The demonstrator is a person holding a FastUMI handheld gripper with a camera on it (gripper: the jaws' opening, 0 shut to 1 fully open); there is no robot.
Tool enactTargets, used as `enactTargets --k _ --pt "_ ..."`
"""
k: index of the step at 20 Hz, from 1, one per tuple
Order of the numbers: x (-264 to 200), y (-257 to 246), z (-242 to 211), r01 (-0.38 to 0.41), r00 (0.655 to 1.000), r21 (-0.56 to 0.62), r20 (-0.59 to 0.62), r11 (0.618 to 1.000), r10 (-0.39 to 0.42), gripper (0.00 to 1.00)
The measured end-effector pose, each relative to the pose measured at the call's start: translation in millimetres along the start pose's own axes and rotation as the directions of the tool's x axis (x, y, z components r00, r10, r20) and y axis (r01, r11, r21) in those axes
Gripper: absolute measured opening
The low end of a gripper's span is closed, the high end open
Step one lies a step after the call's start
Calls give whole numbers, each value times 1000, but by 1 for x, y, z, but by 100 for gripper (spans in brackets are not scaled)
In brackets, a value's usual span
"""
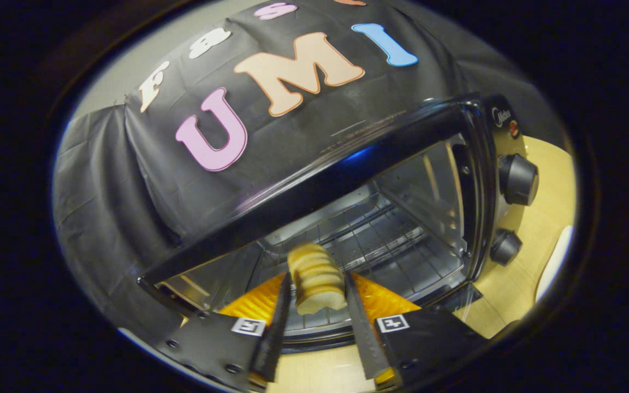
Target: Open the toaster oven, put the food inside, and close the toaster oven door.
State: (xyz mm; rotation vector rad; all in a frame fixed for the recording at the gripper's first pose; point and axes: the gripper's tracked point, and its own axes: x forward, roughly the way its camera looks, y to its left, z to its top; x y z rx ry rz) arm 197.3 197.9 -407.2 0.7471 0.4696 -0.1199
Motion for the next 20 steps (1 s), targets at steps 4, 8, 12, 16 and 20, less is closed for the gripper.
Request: enactTargets --k 4,8,12,16,20 --pt "-20 2 2 -9 1000 -45 -5 999 8 99" --pt "-49 9 -5 -53 998 -112 -24 992 51 99" --pt "-86 10 -14 -97 994 -172 -63 980 88 99" --pt "-129 9 -20 -131 991 -172 -54 976 124 99" --pt "-172 6 -36 -173 984 -232 -92 957 155 99"
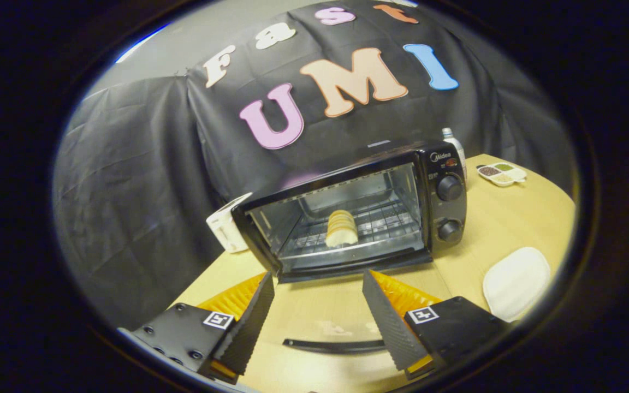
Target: Open the toaster oven, put the food inside, and close the toaster oven door.
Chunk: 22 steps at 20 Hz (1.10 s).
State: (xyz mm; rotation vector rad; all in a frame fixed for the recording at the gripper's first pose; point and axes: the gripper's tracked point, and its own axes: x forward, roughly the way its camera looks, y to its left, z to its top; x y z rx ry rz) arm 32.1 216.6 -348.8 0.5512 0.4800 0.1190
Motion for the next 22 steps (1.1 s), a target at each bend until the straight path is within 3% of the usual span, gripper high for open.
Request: enactTargets --k 4,10,22 --pt "-37 -1 -27 11 1000 -65 -25 998 -13 99" --pt "-59 3 -77 4 995 -69 -97 998 -11 99" --pt "-27 -16 -127 72 971 -70 -225 995 -86 98"
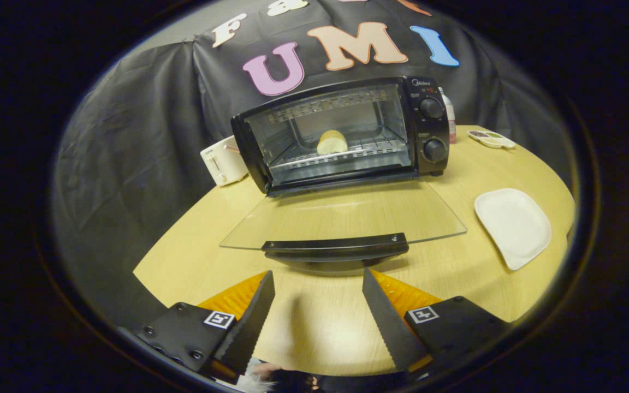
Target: Open the toaster oven, put the food inside, and close the toaster oven door.
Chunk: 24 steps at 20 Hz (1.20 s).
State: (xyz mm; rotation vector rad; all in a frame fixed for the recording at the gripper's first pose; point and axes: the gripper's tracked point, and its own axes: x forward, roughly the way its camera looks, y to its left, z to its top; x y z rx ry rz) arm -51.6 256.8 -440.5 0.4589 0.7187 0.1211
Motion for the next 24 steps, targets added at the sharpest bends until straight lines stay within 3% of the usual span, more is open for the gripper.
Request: enactTargets --k 18,24 --pt "5 -4 2 31 998 -8 -60 999 -32 97" --pt "-2 1 23 32 999 -11 -6 999 -32 97"
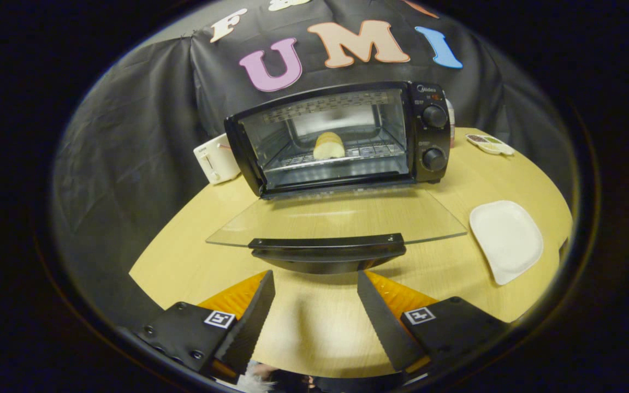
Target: Open the toaster oven, put the food inside, and close the toaster oven door.
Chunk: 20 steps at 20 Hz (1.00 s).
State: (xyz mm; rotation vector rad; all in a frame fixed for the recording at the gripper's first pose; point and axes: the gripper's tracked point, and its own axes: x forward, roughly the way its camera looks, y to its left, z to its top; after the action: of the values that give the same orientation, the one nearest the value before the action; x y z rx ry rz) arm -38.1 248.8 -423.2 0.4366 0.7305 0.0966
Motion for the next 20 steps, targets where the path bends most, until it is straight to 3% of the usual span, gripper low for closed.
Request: enactTargets --k 12,20 --pt "3 6 47 -9 996 10 85 1000 8 97" --pt "20 5 118 9 982 3 188 1000 -10 97"
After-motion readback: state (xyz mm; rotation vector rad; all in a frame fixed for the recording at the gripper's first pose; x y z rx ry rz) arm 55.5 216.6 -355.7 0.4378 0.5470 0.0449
